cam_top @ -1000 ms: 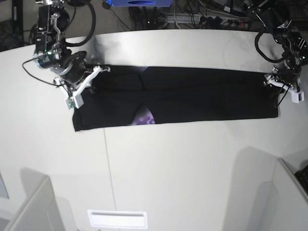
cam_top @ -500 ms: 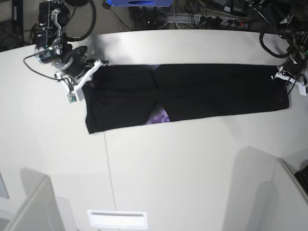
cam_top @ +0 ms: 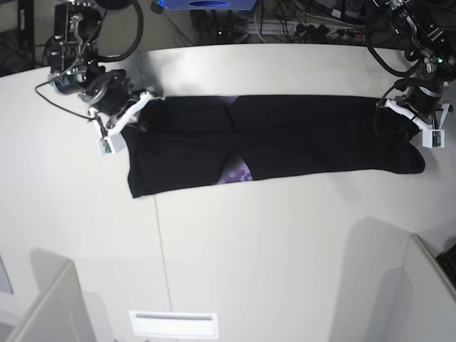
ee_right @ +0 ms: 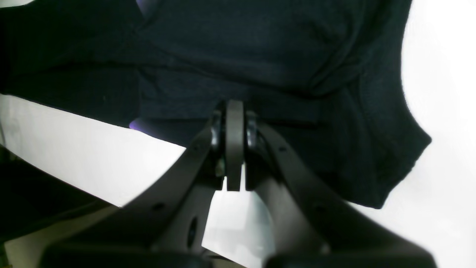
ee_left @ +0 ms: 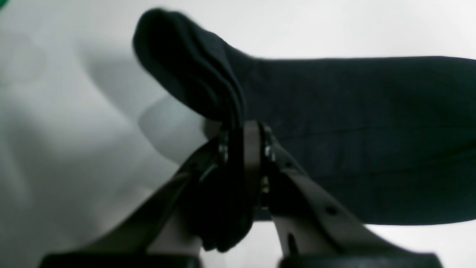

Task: Fold the T-shirt properly
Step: 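Grasp the strip end with the left gripper and fold it toward the right gripper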

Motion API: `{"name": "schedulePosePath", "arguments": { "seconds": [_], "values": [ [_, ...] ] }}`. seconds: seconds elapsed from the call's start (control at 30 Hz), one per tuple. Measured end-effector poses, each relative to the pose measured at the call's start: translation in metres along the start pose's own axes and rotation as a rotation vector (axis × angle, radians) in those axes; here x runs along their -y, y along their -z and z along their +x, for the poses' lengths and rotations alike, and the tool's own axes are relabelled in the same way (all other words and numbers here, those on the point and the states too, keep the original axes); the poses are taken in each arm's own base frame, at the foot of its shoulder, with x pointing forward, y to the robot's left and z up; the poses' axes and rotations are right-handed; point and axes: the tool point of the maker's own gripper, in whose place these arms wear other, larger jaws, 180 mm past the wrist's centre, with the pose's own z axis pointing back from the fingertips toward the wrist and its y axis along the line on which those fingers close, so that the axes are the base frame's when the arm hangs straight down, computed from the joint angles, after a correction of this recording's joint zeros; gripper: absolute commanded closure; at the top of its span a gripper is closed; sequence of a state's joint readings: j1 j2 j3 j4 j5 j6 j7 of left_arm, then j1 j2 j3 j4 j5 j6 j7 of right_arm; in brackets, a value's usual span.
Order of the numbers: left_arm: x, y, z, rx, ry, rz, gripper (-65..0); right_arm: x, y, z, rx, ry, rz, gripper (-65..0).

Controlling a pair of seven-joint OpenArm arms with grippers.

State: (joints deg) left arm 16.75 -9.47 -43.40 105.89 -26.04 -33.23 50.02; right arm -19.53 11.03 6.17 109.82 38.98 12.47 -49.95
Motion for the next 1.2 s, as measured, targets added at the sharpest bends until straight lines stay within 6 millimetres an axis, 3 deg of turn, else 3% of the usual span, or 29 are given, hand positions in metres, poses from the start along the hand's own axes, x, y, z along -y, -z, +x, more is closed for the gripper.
{"name": "schedulePosePath", "arguments": {
  "seconds": [0.1,0.23,0.4,0.7,0.93,1.2],
  "values": [
    [0.031,0.004,0.004,0.006,0.041,-0.082,0.0,-0.001,0.0,0.0,-0.001,0.002,0.002,0.0],
    [0.056,0.013,-0.005,-0.034,0.012,-0.112,0.0,-0.001,0.0,0.001,0.002,0.001,0.001,0.0],
    [0.109,0.02,-0.004,-0.044,0.043,-0.234,0.0,-0.001,0.0,0.001,0.003,0.001,0.002,0.0],
    [0.185,0.025,-0.021,-0.114,0.04,-0.384,0.0,0.0,0.002,-0.001,0.0,0.008,0.001,0.0],
    [0.205,0.023,-0.028,-0.138,0.04,-0.418,0.0,0.009,0.01,-0.009,-0.033,0.033,-0.01,0.0],
    [0.204,0.026,-0.02,-0.12,0.041,-0.416,0.0,0.009,0.01,-0.008,-0.03,0.034,-0.007,0.0]
  ]
}}
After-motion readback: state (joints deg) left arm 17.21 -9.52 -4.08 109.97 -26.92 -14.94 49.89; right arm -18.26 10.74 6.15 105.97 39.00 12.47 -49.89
